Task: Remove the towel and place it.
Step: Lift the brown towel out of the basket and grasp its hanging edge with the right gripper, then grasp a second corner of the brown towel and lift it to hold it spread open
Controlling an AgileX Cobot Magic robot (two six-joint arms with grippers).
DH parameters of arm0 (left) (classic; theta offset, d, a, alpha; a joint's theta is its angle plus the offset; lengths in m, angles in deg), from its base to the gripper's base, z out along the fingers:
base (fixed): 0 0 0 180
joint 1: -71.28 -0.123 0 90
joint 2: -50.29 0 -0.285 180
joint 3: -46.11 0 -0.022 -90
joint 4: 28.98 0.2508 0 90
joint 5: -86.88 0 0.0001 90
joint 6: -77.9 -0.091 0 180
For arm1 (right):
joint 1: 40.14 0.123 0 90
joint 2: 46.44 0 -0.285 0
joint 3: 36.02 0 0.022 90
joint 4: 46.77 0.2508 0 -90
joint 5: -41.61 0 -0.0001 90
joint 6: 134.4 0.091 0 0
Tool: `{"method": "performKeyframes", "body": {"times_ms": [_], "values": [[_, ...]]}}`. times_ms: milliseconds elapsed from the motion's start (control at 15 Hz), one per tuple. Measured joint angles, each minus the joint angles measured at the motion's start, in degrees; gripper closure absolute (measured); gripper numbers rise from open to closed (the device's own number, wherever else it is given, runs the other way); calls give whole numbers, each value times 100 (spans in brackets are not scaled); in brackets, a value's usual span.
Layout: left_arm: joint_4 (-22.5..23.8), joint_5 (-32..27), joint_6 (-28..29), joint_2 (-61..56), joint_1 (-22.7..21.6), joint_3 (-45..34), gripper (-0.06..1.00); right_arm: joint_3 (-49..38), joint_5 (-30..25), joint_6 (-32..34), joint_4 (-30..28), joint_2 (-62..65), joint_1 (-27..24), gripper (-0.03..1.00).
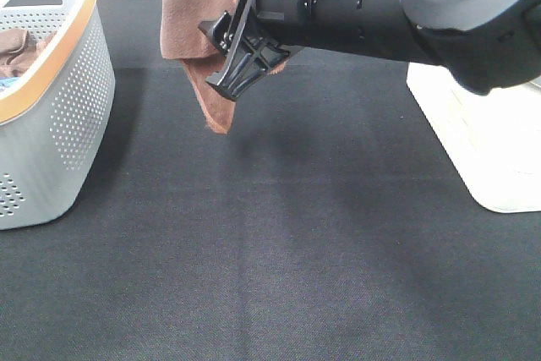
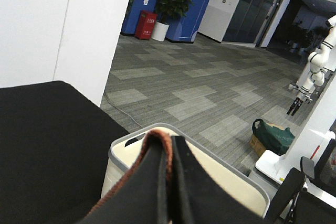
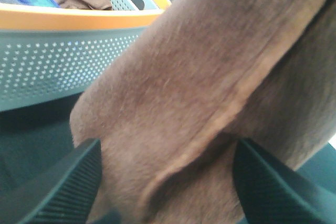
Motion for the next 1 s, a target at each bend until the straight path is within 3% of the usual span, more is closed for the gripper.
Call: {"method": "performKeyframes", "body": {"times_ms": [333,1000], "values": [[0,-11,-23,-160,0,0,94,-172,493,-940,1026,-23,0,29],[0,-57,-17,-315,0,0,94,-172,922,-1232,1524,-23,0,30]]}}
